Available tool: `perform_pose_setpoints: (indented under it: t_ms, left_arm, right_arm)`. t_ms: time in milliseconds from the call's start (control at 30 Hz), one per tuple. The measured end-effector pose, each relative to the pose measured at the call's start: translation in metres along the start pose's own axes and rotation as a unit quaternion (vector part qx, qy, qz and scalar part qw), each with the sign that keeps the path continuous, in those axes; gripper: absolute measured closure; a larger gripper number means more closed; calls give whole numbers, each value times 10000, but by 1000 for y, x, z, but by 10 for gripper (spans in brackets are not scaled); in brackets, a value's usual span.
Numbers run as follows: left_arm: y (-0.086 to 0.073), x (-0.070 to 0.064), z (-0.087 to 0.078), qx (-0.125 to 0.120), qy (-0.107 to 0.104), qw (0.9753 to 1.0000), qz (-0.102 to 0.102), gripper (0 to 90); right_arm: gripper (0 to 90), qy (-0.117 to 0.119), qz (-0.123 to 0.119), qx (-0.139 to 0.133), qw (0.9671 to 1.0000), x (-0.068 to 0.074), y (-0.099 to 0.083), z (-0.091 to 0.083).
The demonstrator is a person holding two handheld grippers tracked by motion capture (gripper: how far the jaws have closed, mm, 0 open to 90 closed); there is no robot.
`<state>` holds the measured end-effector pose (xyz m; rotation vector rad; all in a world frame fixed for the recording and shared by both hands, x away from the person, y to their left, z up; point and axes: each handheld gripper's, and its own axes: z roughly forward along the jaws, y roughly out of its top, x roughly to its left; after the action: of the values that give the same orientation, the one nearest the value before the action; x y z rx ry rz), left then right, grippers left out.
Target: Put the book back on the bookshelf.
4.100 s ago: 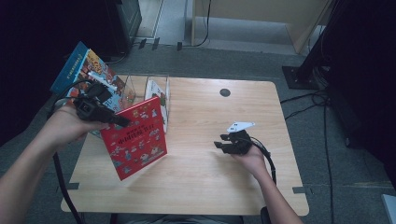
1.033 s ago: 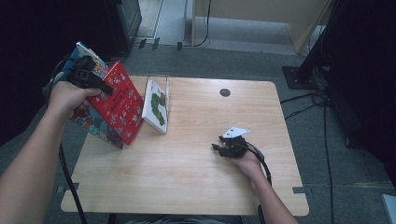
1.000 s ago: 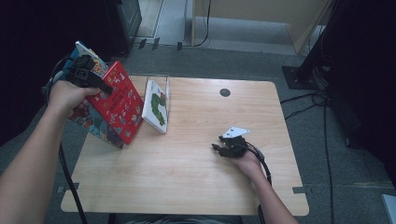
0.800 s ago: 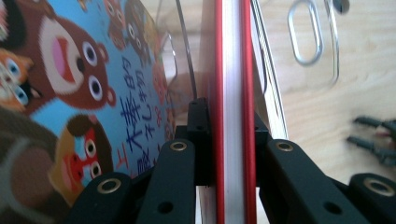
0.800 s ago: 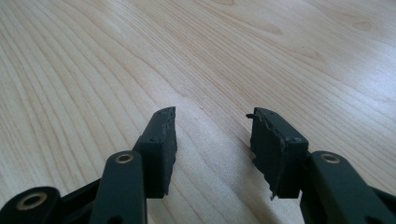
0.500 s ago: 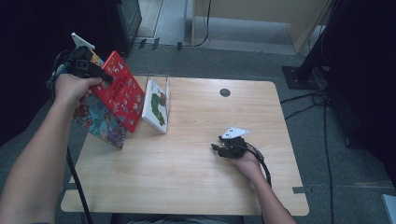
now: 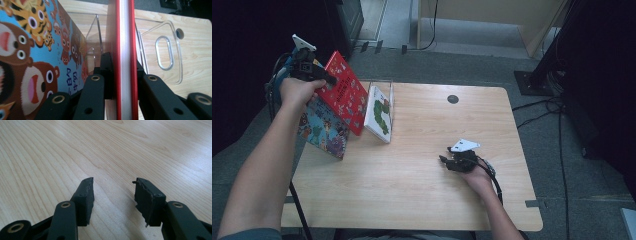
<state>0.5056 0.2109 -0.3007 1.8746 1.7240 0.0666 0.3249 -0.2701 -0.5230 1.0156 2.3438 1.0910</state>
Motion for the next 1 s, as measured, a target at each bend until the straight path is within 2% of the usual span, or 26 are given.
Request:
perform_pose_setpoints:
  t_ms: [167, 233, 300, 400, 500, 700, 833, 1000]
  left_arm:
    - [-2, 0, 3, 66, -33, 10000, 57, 786]
    - [-3, -2, -1, -31, 66, 9999, 145, 774]
    - [-2, -1, -5, 8, 42, 9999, 130, 704]
    - [-2, 0, -9, 121, 87, 9996, 239, 628]
    - [-3, 3, -15, 187, 59, 9994, 301, 599]
    - [-4, 7, -35, -9, -117, 9998, 158, 531]
    - [-9, 5, -46, -67, -190, 9996, 211, 500]
    - [-14, 1, -55, -88, -143, 9993, 335, 474]
  right_arm:
    - [496, -6, 2, 0, 10000, 0, -1, -1]
    - [495, -4, 4, 0, 10000, 0, -1, -1]
    - [493, -5, -4, -1, 10000, 0, -1, -1]
    - [492, 6, 1, 1, 10000, 0, -1, -1]
    - [487, 10, 15, 4, 10000, -1, -1, -1]
    - [455, 49, 185, 15, 9998, -3, -2, -2]
    - [429, 49, 238, 44, 9997, -4, -3, -3]
    - [419, 54, 238, 53, 9997, -4, -4, -3]
